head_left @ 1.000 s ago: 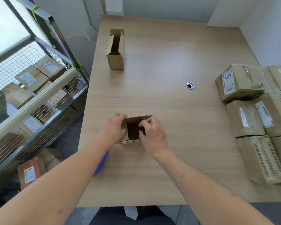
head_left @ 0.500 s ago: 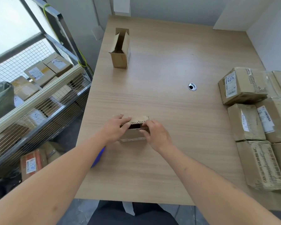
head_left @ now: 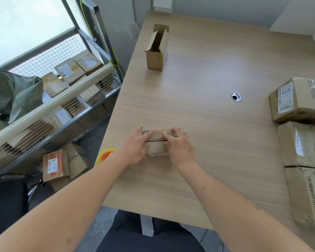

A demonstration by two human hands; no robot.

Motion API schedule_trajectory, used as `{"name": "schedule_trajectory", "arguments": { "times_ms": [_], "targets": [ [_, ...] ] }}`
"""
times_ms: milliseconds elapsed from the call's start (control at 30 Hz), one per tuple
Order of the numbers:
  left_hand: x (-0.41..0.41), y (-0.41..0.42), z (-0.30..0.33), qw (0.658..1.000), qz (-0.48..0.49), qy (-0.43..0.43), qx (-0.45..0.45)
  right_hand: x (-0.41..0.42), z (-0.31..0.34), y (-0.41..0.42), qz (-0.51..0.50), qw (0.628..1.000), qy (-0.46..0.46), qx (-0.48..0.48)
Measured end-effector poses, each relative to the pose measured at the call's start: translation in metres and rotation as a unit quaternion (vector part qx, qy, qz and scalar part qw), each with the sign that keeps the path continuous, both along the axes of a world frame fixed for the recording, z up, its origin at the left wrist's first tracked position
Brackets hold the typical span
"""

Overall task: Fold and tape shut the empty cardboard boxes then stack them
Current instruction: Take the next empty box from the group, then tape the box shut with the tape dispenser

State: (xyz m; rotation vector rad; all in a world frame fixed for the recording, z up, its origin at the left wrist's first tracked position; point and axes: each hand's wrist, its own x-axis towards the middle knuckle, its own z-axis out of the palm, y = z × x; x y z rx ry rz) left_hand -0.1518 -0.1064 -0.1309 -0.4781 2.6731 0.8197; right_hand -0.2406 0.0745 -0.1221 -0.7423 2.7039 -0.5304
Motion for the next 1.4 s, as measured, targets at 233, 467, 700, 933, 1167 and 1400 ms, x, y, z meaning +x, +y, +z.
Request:
{"name": "schedule_trajectory", "arguments": {
  "times_ms": [233,467,700,933,1167,1400],
  "targets": [
    [0.054,-0.015,-0.004,0.984,0.104,-0.039,-0.137,0.017,0.002,-0.003,-0.038,0.999,-0.003,-0.008],
    [0.098,-0.019,-0.016,0.973,0.093,-0.118,-0.175,0.052,-0.004,-0.009,-0.094,0.995,0.004,-0.021],
    [0.113,-0.031,-0.021,0.99,0.13,-0.03,-0.054,0.075,-0.009,-0.005,-0.104,0.994,0.009,-0.002],
    [0.109,-0.06,0.022,0.981,-0.099,0.167,-0.012,0.086,-0.008,0.006,-0.087,0.995,0.003,-0.039],
    [0.073,-0.05,0.04,0.943,-0.275,0.161,-0.092,0.058,-0.009,0.035,-0.025,0.991,-0.067,-0.116],
    [0.049,-0.051,0.04,0.919,-0.349,0.124,-0.136,0.029,0.005,0.042,0.009,0.988,-0.099,-0.121]
  ]
}}
